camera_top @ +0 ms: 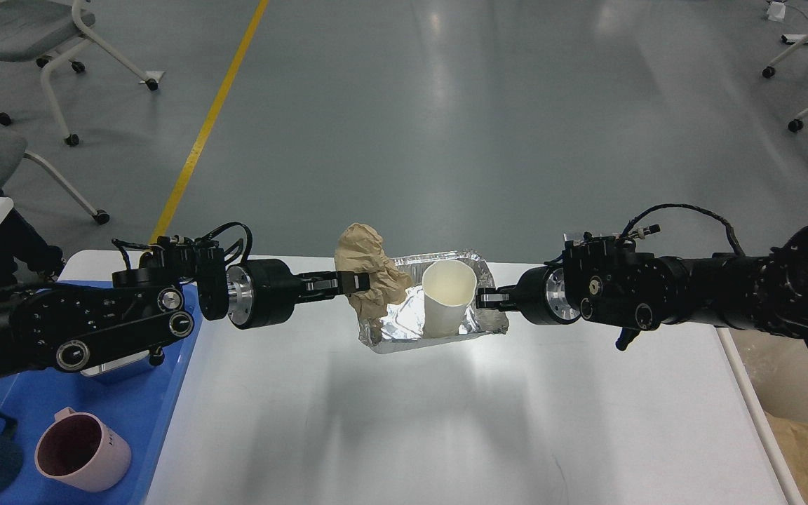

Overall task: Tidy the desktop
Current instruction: 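Carry the bread with the left gripper and drop it into the foil tray, then carry the loaded foil tray with the right gripper and drop it into the white bin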

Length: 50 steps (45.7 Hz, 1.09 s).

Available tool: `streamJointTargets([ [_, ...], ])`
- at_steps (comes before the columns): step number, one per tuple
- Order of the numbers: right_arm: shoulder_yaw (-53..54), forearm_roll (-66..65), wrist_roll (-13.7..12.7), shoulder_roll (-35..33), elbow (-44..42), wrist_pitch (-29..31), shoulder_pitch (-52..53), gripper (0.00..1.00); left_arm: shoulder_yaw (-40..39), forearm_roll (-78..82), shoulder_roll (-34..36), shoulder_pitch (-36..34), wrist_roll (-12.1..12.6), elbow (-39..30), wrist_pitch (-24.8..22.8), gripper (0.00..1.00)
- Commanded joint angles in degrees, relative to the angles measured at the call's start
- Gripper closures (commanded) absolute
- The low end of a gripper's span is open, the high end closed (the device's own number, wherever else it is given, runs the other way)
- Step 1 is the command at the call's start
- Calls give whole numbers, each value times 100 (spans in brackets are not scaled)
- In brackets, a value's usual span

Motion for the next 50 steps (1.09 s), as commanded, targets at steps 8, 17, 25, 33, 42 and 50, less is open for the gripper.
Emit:
streamJointTargets([
  [8,3,0,0,-41,-14,0,0,100,-53,-45,-86,9,0,76,95,20],
  [17,56,0,8,-156,-14,0,0,100,-185,-282,-25,97,-18,59,34,8],
  [25,179,9,8,-375,-5,9,-44,100,-343,-317,160,167,-53,6,34,7],
  [33,407,9,79,-753,12,44,-123,100,-1002,-818,634,299,-70,-56,34,7],
  [42,486,18,88,-955,12,62,-281,100,-1766,-1099,1153,879,-79,-56,43,7],
  [50,645,132,96,-1307,12,53,-535,100,-2934,-1196,1540,1880,-97,-56,34,7],
])
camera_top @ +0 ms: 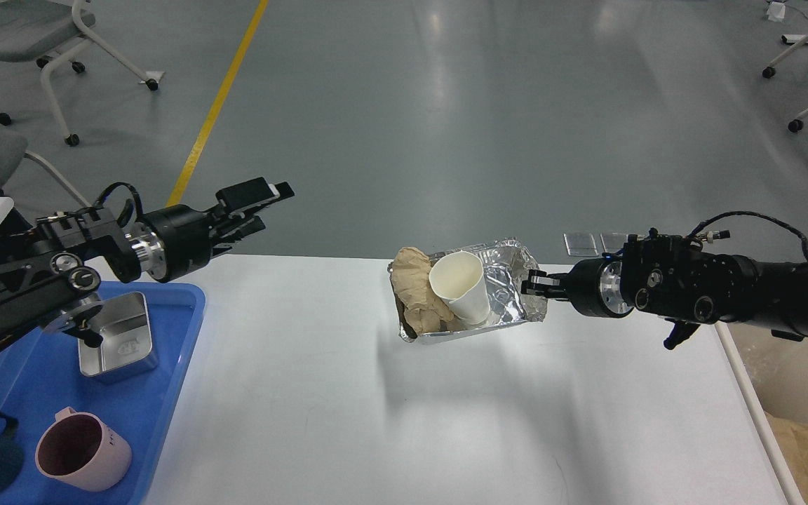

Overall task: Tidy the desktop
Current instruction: 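Carry the loaded foil tray with the right gripper and drop it into the white bin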

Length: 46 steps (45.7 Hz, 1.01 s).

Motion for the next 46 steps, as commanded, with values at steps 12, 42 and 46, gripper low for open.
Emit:
streamJointTargets([
  [12,608,52,61,-1234,210,-42,-588,100,-2375,-114,171,1982,-8,18,-75,7],
  [42,1989,1212,228,-4575,966,-217,-2346,100,-3870,-869,-1050,3169,-69,326,-22,7],
  [46,1989,1432,219,-4672,852,-235,-2487,100,-4160,-922,-1156,3239,-87,326,-22,7],
])
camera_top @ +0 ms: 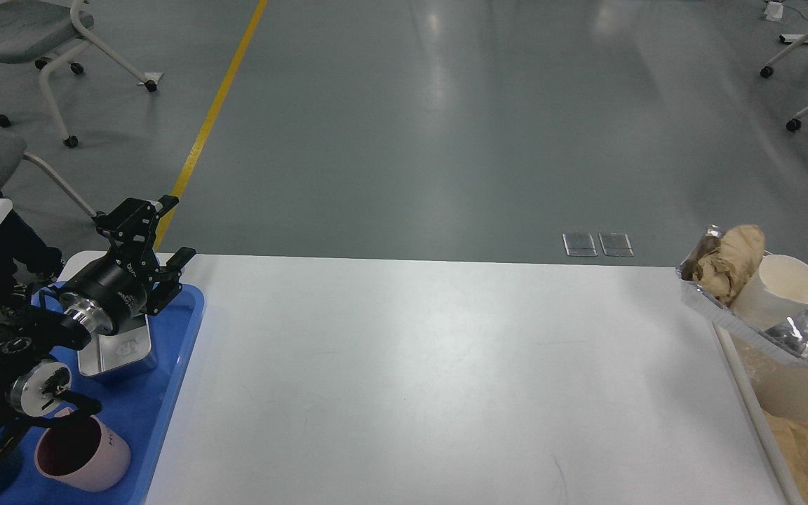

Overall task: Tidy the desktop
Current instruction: 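Carry the loaded foil tray with the right gripper and drop it into the white bin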

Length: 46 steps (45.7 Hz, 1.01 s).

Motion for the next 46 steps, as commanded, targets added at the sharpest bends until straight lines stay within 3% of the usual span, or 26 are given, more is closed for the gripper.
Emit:
streamJointTargets([
  [1,0,382,3,-152,-140,-40,-259,100,-440,-117,-188,144,-24,12,-6,7],
  [12,0,997,-6,-73,-509,-154,-725,100,-1469,-1032,-794,408,-200,363,-15,6],
  [25,0,1841,-76,498,-1809,-146,-1244,100,-2172,-1094,-1814,364,-358,1014,-164,4],
  [26,0,1894,-76,542,-1880,-154,-1270,95,-2216,-1094,-1875,364,-375,1049,-208,4],
  [27,0,1938,-76,577,-1950,-154,-1305,78,-2234,-1094,-1919,364,-384,1075,-252,4],
  [30,0,2096,-76,709,-2170,-189,-1411,10,-2287,-1094,-2042,355,-393,1128,-340,4],
  [31,0,2131,-76,761,-2249,-242,-1437,0,-2287,-1094,-2077,347,-393,1137,-340,4],
  [46,404,2167,-41,1570,-3216,-1032,-1464,0,-2252,-1093,-2201,276,-376,1164,-349,4],
])
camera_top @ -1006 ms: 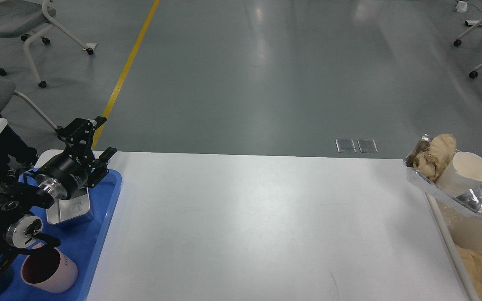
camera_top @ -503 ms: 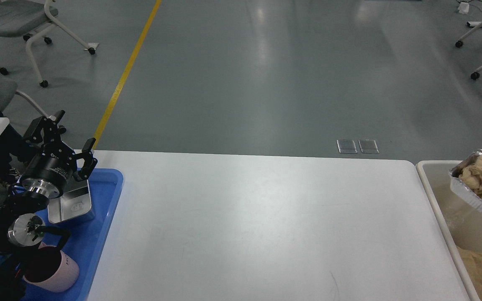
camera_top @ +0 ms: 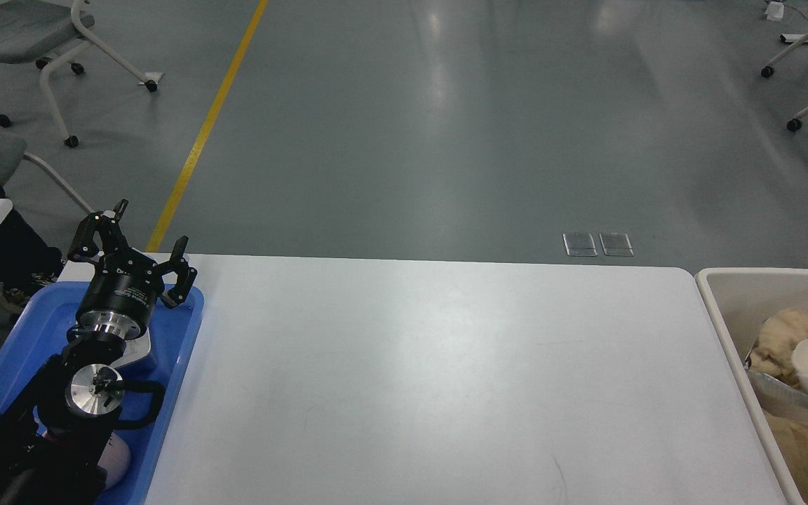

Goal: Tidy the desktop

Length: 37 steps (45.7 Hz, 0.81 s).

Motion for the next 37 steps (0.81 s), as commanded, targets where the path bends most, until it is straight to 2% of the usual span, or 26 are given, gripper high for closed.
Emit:
streamJointTargets([
  [1,365,-31,42,395,-424,-503,55,0,24,1,20,-45,16,1,-1,4],
  [7,559,-154,95,1080,-890,-1303,11,0,24,10,64,-72,25,-8,8,4],
  [13,1085,-40,86,1740,-1075,-1374,196,0,50,10,90,-72,25,1,-1,4],
  [16,2129,30,42,1802,-1049,-1357,459,0,50,10,90,-72,16,1,8,4],
  [18,3403,39,-19,1960,-1084,-1287,635,0,50,10,81,-72,25,-8,8,4],
  [22,4915,22,-116,2521,-1058,-1208,758,0,50,10,90,-63,16,-8,-1,4],
  [25,5953,4,-125,2821,-909,-788,1013,0,33,10,90,-54,16,-8,-54,4],
  [28,6622,4,-134,2936,-812,125,1014,0,-11,10,90,-46,-1,-8,-115,4],
  [33,7273,31,-134,3330,-654,1462,935,0,-152,1,29,-19,-45,-34,-203,4],
  [37,7599,31,-134,3700,-443,2044,821,0,-266,1,-33,33,-89,-43,-308,4],
])
